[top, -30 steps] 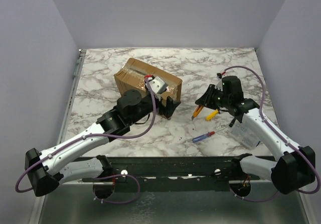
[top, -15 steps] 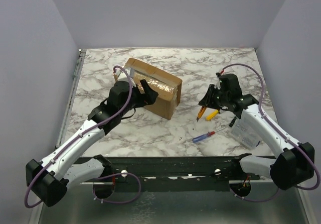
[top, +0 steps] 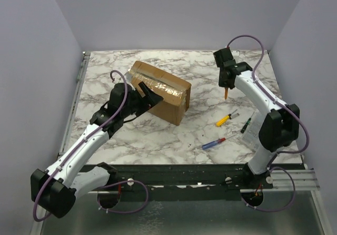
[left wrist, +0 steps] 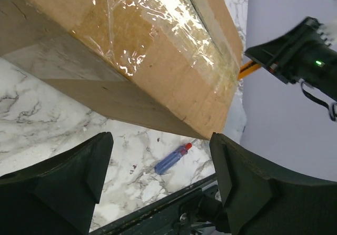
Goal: Unpack the express box
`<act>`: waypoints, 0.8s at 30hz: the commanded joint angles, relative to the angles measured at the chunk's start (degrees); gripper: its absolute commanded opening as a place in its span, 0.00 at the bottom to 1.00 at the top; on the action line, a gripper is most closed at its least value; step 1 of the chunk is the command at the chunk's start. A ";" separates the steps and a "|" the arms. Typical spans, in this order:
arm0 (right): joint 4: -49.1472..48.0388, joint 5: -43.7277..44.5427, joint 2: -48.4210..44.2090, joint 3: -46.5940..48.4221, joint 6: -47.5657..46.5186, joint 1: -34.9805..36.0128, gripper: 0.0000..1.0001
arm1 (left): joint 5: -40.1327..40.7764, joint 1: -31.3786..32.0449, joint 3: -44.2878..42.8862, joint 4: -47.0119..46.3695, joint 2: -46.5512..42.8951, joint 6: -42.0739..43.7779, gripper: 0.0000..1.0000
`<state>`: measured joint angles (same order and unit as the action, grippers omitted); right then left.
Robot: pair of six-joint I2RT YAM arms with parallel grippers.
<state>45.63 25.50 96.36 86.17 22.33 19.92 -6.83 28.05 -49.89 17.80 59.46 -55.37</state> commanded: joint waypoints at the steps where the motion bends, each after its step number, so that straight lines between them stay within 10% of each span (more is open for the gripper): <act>1: 7.07 20.02 9.77 7.29 -4.85 -0.01 0.01 | 1.18 -0.43 1.23 0.38 -4.08 -2.35 0.82; 16: -0.64 21.06 31.67 18.73 -24.86 0.03 0.07 | 9.78 -0.51 -7.28 9.08 0.18 10.53 0.77; 24: -4.32 15.67 38.01 21.26 -29.80 0.03 0.30 | 9.41 -0.46 -11.88 14.49 2.96 14.49 0.77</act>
<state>43.72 44.62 131.09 104.33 -3.68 19.88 1.39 27.81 -58.74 27.59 61.28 -44.60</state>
